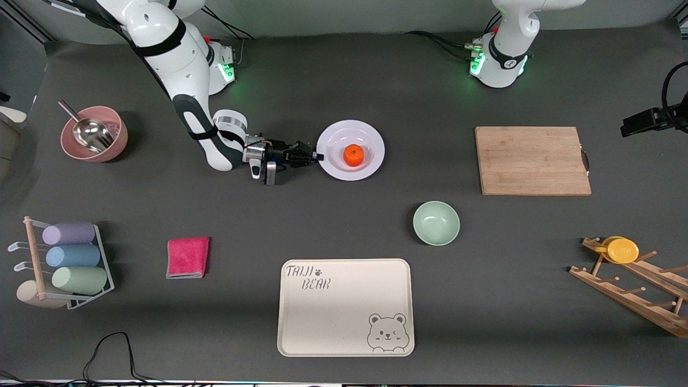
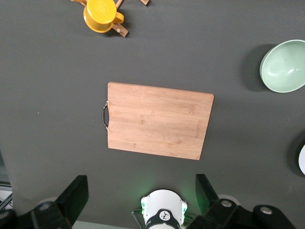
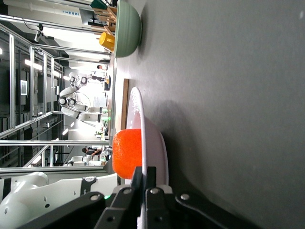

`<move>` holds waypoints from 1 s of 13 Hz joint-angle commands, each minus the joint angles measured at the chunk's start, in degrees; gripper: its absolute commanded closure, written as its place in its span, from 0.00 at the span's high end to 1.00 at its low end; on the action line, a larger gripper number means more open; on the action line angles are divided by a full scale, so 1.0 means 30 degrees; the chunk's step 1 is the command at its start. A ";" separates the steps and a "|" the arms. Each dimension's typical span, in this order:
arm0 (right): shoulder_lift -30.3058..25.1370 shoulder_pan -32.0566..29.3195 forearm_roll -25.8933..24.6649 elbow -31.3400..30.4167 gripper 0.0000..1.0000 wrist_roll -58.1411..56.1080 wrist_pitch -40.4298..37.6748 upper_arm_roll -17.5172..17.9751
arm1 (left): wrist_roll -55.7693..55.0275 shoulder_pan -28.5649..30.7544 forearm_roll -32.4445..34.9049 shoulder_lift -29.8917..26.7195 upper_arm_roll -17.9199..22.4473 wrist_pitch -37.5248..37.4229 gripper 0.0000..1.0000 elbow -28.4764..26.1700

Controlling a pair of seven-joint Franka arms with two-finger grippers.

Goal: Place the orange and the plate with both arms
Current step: 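Withdraw the left gripper while the right gripper grips the plate rim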

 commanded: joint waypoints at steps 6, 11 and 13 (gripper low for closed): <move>-0.5236 -0.1728 -0.2080 -0.0755 0.00 0.4734 -0.0258 0.0020 | 0.0209 -0.0090 0.0145 0.1186 -0.0322 0.0219 1.00 -0.0518; -0.7678 -0.2371 -0.4100 0.0379 0.00 1.0421 -0.0258 0.0020 | 0.0268 0.0056 0.0057 0.1714 -0.0322 0.0539 1.00 -0.0488; -0.6308 -0.2956 -0.5039 0.2688 0.00 1.1536 -0.0258 -0.0038 | 0.0297 0.0115 -0.0117 0.1773 -0.0322 0.0571 1.00 -0.0518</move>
